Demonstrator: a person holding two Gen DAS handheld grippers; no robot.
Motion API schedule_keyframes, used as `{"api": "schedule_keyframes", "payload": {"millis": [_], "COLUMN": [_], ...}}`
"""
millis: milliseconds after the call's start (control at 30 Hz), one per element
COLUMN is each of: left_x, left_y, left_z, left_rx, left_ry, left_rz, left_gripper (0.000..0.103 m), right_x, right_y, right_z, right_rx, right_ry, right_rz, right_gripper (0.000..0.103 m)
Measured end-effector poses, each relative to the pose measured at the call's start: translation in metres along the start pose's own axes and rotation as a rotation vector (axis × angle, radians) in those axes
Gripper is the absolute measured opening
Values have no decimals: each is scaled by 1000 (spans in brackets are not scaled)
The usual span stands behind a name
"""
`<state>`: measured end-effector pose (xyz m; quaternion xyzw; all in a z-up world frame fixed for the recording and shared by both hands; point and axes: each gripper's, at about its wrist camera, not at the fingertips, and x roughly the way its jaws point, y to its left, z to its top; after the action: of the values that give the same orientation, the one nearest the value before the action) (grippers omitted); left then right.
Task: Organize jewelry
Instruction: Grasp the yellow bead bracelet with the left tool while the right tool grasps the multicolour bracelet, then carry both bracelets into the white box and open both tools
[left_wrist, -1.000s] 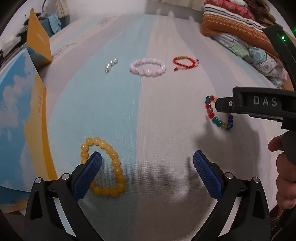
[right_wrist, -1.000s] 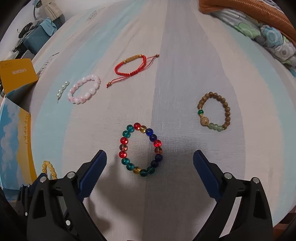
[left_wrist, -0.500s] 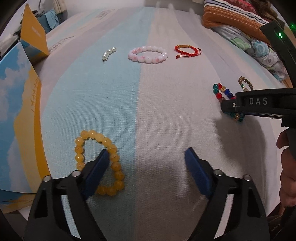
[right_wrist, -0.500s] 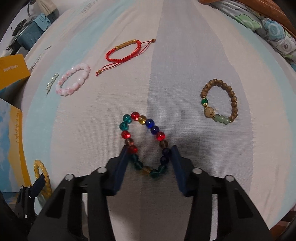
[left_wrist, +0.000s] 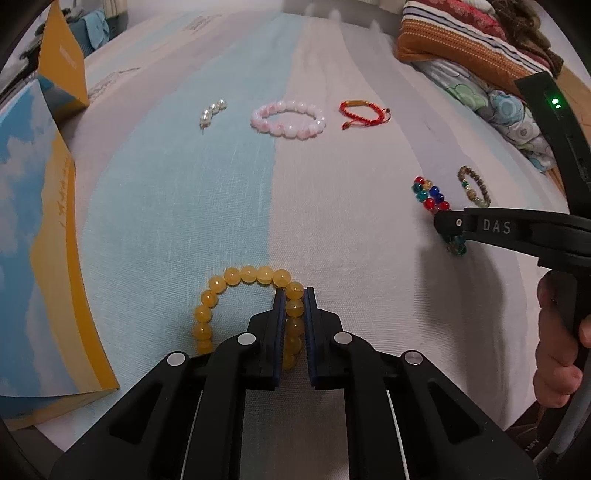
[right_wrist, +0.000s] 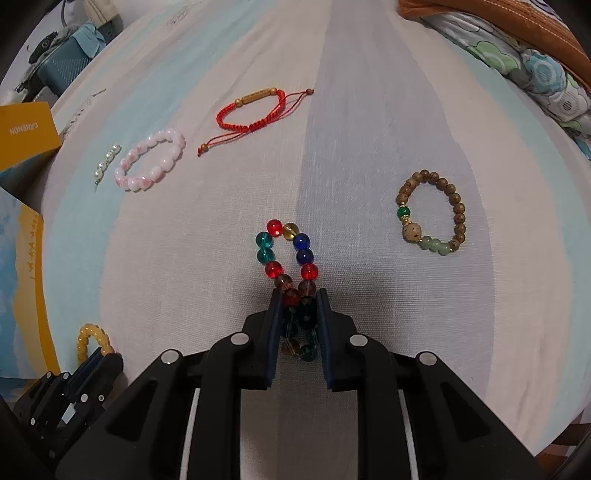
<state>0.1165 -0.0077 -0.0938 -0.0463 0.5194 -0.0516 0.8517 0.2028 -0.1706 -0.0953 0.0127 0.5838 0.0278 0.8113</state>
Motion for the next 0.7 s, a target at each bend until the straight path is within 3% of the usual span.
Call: {"api": "schedule_keyframes", "payload": {"millis": [33, 67, 700], "left_x": [-3, -5, -69], "left_y": [-1, -1, -2], "left_z": [1, 2, 20], "left_rx": [4, 8, 10], "left_ry": [-5, -8, -90], "left_rz": [-4, -5, -46], "left_gripper": [9, 9, 9], "right_x": [-3, -6, -62], "right_y": [1, 0, 0], "right_z": [0, 0, -1], "right_rx": [2, 3, 22], "right_ry": [-7, -14, -142], "right_rz": [2, 4, 64], "right_gripper": [17, 8, 9]}}
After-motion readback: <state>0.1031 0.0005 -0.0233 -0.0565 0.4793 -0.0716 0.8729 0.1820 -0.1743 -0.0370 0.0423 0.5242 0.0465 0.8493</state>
